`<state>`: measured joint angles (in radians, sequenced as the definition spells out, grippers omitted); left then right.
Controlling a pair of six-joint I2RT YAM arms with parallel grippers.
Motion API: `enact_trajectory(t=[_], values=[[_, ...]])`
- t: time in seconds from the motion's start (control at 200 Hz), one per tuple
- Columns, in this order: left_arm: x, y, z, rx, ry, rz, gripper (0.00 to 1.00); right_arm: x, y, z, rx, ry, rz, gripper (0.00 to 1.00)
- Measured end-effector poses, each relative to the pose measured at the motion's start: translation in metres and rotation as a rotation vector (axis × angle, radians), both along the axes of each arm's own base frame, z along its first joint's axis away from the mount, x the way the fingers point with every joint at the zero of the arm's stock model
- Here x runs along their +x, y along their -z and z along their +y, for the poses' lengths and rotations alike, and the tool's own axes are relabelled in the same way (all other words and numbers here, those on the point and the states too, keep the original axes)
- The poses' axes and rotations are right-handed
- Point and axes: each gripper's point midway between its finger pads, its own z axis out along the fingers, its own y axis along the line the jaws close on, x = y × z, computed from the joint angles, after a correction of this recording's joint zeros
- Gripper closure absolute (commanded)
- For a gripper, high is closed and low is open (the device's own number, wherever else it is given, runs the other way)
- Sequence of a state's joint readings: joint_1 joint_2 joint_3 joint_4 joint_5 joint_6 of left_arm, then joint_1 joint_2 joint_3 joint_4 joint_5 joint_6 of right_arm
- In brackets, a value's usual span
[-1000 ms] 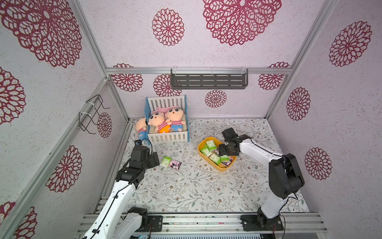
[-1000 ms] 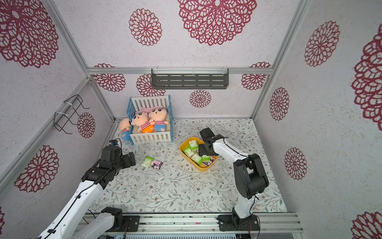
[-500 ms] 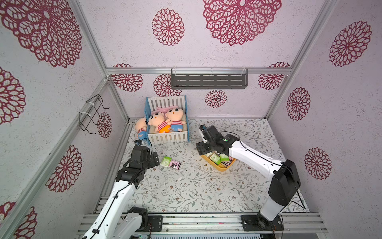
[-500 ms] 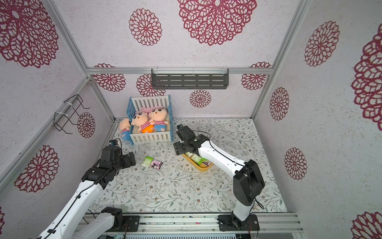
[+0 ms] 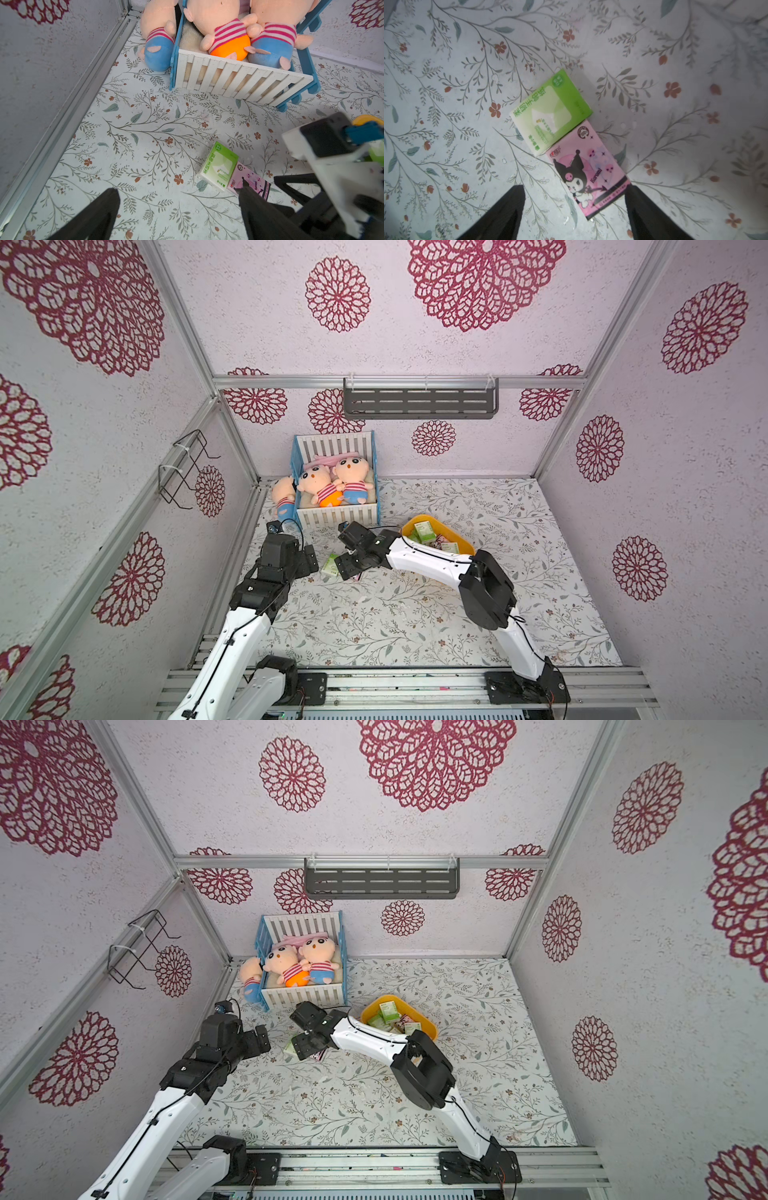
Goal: Put the pocket tissues into the storage box
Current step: Pick up the pocket tissues from the center of the board.
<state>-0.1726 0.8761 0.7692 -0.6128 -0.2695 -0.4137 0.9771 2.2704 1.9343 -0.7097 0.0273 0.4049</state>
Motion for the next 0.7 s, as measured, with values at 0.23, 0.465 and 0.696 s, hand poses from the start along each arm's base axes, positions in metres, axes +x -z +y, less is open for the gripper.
enact_trajectory(t=[0.23,0.465,0.696], values=[[0.0,0.0,-0.001,0.0,0.005,0.0,0.03,0.008,0.001,-0.002,-0.074,-0.113,-0.07,0.1],[0.0,0.0,-0.004,0.002,0.015,0.0,0.03,0.019,0.009,-0.015,-0.144,-0.276,-0.126,0.08],[0.0,0.0,-0.006,0.004,0.021,0.001,0.03,0.019,0.012,-0.02,-0.156,-0.386,-0.123,0.1]])
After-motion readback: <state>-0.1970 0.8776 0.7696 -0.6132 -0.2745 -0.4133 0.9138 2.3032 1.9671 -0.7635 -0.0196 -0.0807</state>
